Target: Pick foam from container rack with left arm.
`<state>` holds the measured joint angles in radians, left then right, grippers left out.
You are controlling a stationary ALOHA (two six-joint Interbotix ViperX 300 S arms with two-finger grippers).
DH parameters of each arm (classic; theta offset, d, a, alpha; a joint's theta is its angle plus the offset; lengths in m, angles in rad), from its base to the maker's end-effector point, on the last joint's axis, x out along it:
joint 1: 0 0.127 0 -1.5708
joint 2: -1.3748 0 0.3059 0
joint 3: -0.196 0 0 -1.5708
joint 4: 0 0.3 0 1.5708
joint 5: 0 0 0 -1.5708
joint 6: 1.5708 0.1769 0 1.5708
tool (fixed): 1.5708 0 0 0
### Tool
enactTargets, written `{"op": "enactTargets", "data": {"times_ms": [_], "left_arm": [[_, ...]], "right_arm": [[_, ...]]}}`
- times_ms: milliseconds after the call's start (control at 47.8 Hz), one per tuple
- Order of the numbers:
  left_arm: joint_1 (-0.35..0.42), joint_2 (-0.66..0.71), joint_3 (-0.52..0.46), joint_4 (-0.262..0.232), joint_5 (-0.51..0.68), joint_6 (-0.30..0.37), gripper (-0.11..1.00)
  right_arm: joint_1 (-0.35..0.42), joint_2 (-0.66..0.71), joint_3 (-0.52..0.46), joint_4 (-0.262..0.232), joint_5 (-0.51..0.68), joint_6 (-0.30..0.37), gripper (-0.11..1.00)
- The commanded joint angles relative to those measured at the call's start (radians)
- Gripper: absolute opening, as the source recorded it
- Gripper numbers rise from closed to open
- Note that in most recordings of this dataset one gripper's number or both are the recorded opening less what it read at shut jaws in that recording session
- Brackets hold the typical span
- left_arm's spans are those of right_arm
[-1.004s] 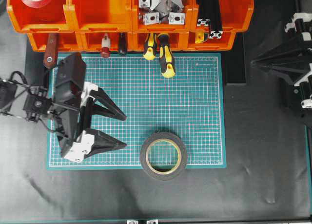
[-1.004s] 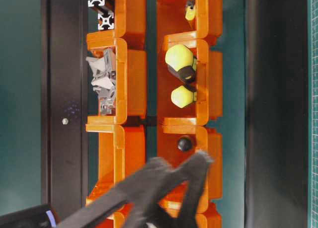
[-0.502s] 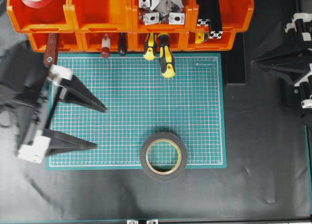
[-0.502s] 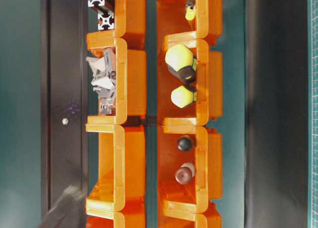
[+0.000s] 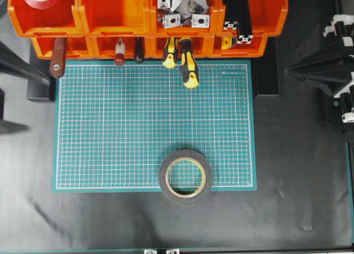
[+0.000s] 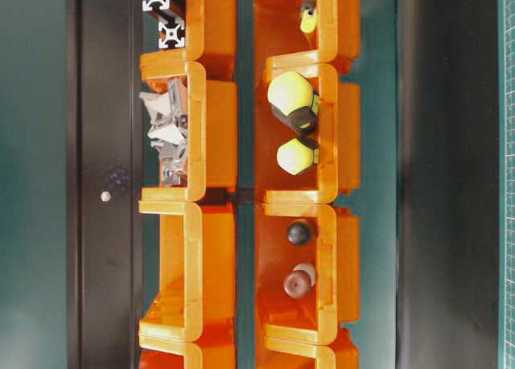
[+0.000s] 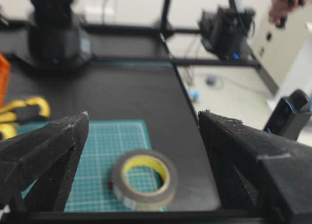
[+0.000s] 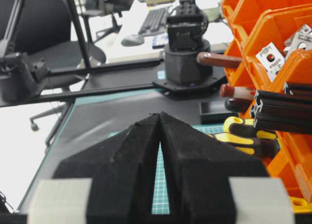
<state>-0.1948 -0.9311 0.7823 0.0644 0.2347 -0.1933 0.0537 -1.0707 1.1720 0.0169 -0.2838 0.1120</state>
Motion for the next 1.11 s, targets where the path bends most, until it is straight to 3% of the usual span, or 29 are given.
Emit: {"op": "enactTargets", "data": {"times_ms": [0, 251, 544, 1088], "left_arm": [[0.018, -0.031, -0.003, 0.003, 0.012, 0.015, 0.87], [0.077, -0.063, 0.026, 0.005, 0.003, 0.052, 0.81], [0.086, -0.058, 0.048, 0.003, -0.067, 0.055, 0.79], [0.084, -0.057, 0.089, 0.003, -0.091, 0.011, 0.78]], "right_arm": [[0.002, 0.005, -0.034, 0.003, -0.002, 0.000, 0.00], [0.002, 0.005, -0.034, 0.003, -0.012, -0.008, 0.00], [-0.002, 0.002, -0.034, 0.003, -0.014, -0.005, 0.00], [-0.002, -0.002, -0.025, 0.003, -0.009, 0.000, 0.00]]}}
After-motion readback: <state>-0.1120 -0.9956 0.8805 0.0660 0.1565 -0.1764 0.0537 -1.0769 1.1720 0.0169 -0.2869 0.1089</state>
